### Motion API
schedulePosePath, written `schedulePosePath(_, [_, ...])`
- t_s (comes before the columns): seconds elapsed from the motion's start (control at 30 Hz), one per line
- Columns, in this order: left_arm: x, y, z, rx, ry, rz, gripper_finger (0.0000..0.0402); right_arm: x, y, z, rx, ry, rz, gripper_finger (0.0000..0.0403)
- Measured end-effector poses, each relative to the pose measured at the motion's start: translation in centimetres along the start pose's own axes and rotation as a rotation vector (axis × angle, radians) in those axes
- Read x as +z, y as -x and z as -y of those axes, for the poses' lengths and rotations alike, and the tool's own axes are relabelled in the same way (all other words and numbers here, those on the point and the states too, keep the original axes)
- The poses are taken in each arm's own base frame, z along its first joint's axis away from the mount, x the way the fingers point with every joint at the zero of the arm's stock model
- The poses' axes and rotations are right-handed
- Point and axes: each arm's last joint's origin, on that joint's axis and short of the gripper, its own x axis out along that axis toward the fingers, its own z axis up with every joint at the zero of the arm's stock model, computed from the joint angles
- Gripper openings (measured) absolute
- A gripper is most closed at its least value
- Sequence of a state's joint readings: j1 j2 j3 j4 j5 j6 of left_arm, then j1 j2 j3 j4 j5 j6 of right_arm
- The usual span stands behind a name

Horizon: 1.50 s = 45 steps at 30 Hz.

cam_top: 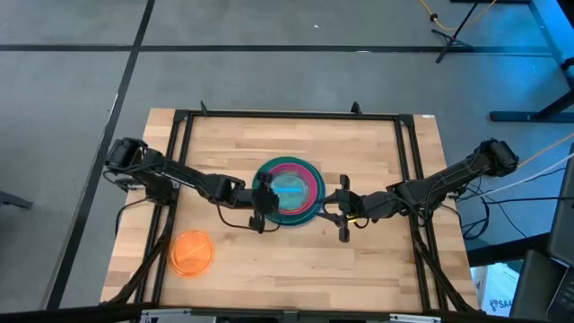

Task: Stack plastic plates
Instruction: Stack the transparent orange plate on top of the transparent blue plate

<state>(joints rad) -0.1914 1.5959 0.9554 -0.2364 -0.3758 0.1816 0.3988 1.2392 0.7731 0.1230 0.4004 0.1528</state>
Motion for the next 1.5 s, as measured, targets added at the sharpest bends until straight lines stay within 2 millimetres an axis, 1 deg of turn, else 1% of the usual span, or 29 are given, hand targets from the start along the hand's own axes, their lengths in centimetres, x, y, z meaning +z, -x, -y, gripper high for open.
schedulePosePath(0.07, [0.0, -0.1, -0.2, -0.027, 0.024, 0.003, 0.0078, 0.0, 0.0, 0.0, 0.000, 0.000, 0.000, 0.0150])
schedulePosePath(0.17, [0.0, 0.2, 0.2, -0.071, 0.017, -0.016, 0.0109, 0.0, 0.0, 0.0, 0.000, 0.001, 0.000, 0.0150])
schedulePosePath(0.23, [0.6, 1.3, 0.4, -0.090, 0.024, -0.047, 0.0123, 0.0, 0.0, 0.0, 0.000, 0.001, 0.000, 0.0150])
schedulePosePath(0.3, [1.7, 2.9, 0.4, -0.111, 0.054, -0.060, 0.0131, 0.0, 0.0, 0.0, 0.000, 0.001, 0.000, 0.0150])
schedulePosePath(0.4, [2.6, 5.0, 1.3, -0.171, 0.113, -0.115, 0.0133, 0.1, 0.0, 0.0, 0.000, 0.012, 0.007, 0.0150])
schedulePosePath(0.5, [3.0, 6.6, 3.0, -0.213, 0.190, -0.167, 0.0132, 0.3, 0.0, 0.0, -0.019, 0.054, 0.032, 0.0150])
schedulePosePath(0.6, [2.6, 7.8, 5.1, -0.248, 0.279, -0.207, 0.0132, 0.4, 0.0, 0.0, -0.022, 0.072, 0.045, 0.0150])
schedulePosePath(0.77, [1.1, 9.4, 9.0, -0.272, 0.476, -0.274, 0.0132, 0.6, 0.0, 0.0, -0.020, 0.058, 0.057, 0.0150])
schedulePosePath(0.9, [-0.3, 10.5, 12.3, -0.267, 0.564, -0.322, 0.0131, 1.3, 0.1, -0.1, -0.011, 0.020, 0.126, 0.0150])
schedulePosePath(1.0, [-1.0, 10.9, 14.4, -0.264, 0.637, -0.347, 0.0128, 1.8, 0.0, -0.3, 0.018, 0.002, 0.181, 0.0150])
schedulePosePath(1.07, [-1.4, 10.9, 15.5, -0.253, 0.684, -0.383, 0.0125, 1.8, -0.3, -0.4, 0.030, 0.000, 0.194, 0.0150])
schedulePosePath(1.23, [-1.4, 10.9, 17.8, -0.307, 0.805, -0.540, 0.0117, 1.1, -1.2, -0.9, 0.074, 0.011, 0.170, 0.0150])
schedulePosePath(1.33, [-1.4, 11.0, 18.5, -0.279, 0.837, -0.633, 0.0115, 0.8, -1.7, -1.2, 0.113, 0.010, 0.164, 0.0150])
schedulePosePath(1.5, [-2.4, 11.2, 18.9, -0.102, 0.839, -0.776, 0.0115, 0.7, -1.7, -1.5, 0.217, -0.037, 0.142, 0.0150])
